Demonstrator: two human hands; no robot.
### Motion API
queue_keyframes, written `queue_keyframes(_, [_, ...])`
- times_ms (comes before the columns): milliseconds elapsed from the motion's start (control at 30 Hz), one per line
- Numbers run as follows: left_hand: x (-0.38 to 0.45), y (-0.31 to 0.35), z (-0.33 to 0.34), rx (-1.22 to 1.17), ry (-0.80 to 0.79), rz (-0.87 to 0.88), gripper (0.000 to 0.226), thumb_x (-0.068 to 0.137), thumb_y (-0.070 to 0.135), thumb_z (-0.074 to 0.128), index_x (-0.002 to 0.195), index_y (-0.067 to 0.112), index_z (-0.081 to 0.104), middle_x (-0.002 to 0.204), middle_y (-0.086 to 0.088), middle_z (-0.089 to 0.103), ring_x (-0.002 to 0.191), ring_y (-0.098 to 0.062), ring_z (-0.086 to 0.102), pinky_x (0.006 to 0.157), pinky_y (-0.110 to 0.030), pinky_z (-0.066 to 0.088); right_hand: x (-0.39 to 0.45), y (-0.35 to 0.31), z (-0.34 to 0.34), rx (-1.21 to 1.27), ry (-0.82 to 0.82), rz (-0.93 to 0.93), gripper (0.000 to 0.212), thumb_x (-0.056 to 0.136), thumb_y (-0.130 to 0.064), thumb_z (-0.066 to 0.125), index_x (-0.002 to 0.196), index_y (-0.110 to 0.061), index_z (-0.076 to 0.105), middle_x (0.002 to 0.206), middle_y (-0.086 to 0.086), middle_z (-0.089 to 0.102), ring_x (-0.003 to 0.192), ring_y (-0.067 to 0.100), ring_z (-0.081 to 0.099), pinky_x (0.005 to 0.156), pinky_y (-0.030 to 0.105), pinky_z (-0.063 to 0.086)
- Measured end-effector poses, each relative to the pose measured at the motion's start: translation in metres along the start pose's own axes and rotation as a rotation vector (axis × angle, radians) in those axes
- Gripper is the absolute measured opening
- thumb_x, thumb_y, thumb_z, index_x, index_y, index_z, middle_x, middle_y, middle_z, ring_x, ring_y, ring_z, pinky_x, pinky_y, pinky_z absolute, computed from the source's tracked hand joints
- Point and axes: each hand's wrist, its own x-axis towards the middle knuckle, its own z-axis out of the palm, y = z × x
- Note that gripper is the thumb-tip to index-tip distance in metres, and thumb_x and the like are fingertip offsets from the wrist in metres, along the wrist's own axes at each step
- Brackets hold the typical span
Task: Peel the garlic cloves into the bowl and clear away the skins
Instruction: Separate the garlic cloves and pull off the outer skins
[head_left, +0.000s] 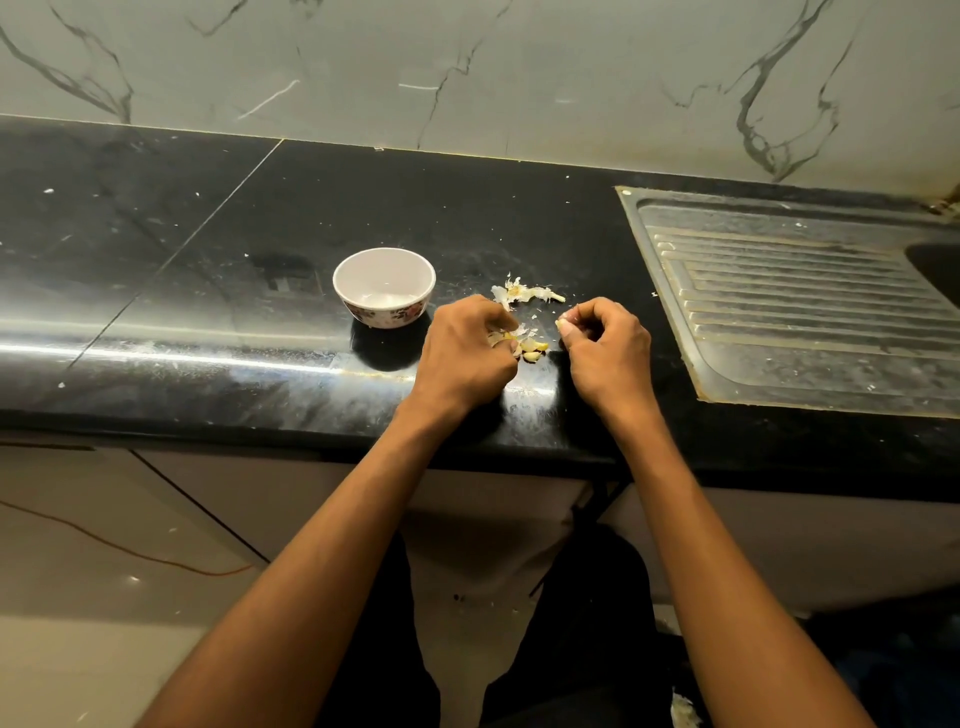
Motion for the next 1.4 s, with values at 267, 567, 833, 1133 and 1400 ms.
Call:
queue_keyframes(267, [0.005,-0.003,-0.006,-0.233,0.163,-0.127,0.029,0.082,0.004,0.072,0.108,0.016,0.077,0.114,0.006,0.071,0.105,-0.002,0.064,0.087,-0.004,0.044,0.008,-0.013,0.005,0.089,-0.098,-0.132,0.009,0.097,-0.018,0.069,0.089,-0.018,0.065,0.085,-0.008,0.067,0.081,0.010,0.063,0.073,0.028,0.052])
queue_keyframes(567, [0.004,0.001,-0.007,-0.258,0.040,-0.161,0.035,0.085,0.002,0.067,0.115,0.018,0.075,0.119,0.006,0.072,0.112,-0.006,0.065,0.101,-0.022,0.051,0.028,-0.017,0.019,0.038,-0.201,-0.111,0.010,0.101,-0.022,0.065,0.097,-0.013,0.066,0.095,0.000,0.070,0.095,0.023,0.066,0.087,0.044,0.053])
queue_keyframes(833, [0.002,0.003,-0.006,-0.236,0.018,-0.156,0.040,0.086,0.002,0.066,0.124,0.014,0.071,0.124,0.003,0.071,0.117,-0.007,0.063,0.099,-0.015,0.048,0.020,-0.015,0.014,0.307,-0.273,-0.086,0.014,0.102,-0.008,0.059,0.092,-0.018,0.062,0.091,0.005,0.078,0.086,0.020,0.076,0.084,0.043,0.062])
queue_keyframes(1133, [0.003,0.007,-0.010,-0.256,-0.064,-0.170,0.059,0.081,0.016,0.048,0.137,0.012,0.062,0.134,-0.003,0.066,0.123,-0.011,0.060,0.104,-0.023,0.047,0.006,-0.033,0.043,0.488,-0.202,0.122,0.014,0.103,-0.009,0.055,0.091,-0.014,0.061,0.092,0.007,0.078,0.087,0.022,0.076,0.087,0.048,0.062])
queue_keyframes(1400, [0.002,0.011,-0.011,-0.279,-0.058,-0.186,0.065,0.088,0.020,0.046,0.152,0.009,0.046,0.152,-0.009,0.052,0.140,-0.015,0.048,0.117,-0.029,0.037,0.027,-0.042,0.047,0.474,-0.245,0.073,0.018,0.102,-0.010,0.058,0.086,-0.019,0.058,0.094,0.005,0.078,0.091,0.016,0.075,0.084,0.041,0.061])
